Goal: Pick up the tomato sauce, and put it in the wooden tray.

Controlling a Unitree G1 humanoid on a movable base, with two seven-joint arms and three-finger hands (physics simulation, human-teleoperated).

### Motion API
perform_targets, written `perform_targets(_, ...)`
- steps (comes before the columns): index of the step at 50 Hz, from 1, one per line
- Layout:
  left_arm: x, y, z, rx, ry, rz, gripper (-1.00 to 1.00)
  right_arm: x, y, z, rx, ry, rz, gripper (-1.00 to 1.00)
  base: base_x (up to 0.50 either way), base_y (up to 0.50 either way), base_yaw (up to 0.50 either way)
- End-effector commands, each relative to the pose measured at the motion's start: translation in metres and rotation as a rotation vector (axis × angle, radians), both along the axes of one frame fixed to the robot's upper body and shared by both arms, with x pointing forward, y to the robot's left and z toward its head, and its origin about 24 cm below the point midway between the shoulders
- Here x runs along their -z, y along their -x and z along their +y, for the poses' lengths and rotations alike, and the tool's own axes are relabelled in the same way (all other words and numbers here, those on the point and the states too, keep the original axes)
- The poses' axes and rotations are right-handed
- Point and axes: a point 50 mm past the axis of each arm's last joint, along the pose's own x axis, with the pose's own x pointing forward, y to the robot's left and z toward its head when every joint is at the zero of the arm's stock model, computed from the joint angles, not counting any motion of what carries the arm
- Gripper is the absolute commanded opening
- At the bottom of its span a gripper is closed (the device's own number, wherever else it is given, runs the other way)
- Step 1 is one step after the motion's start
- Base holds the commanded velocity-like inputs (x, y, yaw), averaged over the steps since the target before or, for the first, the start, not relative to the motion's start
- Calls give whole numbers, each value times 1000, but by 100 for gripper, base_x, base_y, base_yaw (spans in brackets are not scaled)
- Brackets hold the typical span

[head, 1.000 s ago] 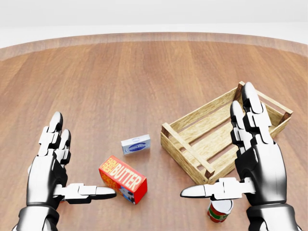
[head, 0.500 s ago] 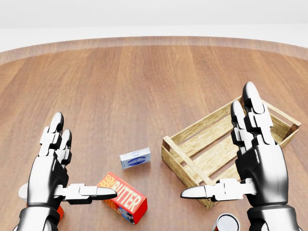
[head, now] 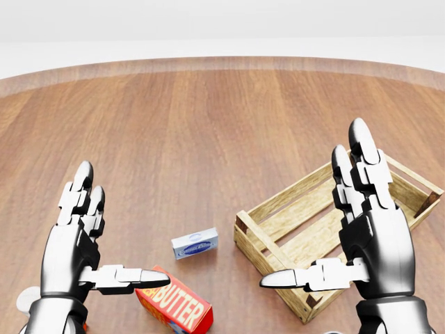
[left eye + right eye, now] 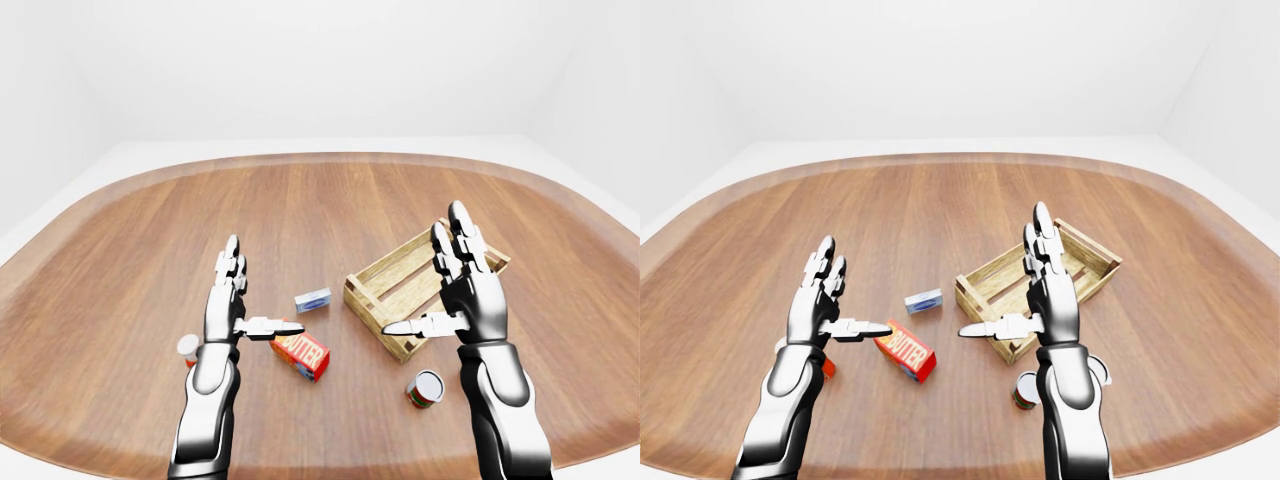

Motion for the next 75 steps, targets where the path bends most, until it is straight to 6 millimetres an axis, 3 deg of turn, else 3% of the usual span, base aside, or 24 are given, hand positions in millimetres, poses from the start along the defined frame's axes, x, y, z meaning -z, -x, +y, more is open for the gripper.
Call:
perform_targets(1, 2, 0, 0, -3, 1, 7, 100, 1, 0, 0, 1, -1, 4, 100, 0, 0, 0)
perform_targets(27, 3, 2, 0, -2, 2, 9, 100, 4, 2, 7, 4, -7, 17, 100, 0, -7, 0)
perform_targets(35, 4, 2, 0, -1, 1, 10, 100, 10, 8, 19, -28, 39, 45, 100, 0, 0, 0)
perform_targets(60, 13, 5, -2, 1, 10, 12, 100, 2, 16, 13, 27, 99, 14, 100, 0, 0, 0)
perform_targets(61, -59, 33, 3, -4, 3, -259, 100, 3, 17, 12, 29, 105, 17, 100, 0, 0, 0)
perform_targets(62, -86, 45, 5, -5, -3, -384, 100, 4, 18, 11, 30, 109, 25, 100, 0, 0, 0)
perform_targets(75, -82, 48, 5, -12, -10, -365, 100, 8, 30, -1, 53, 152, 56, 100, 0, 0, 0)
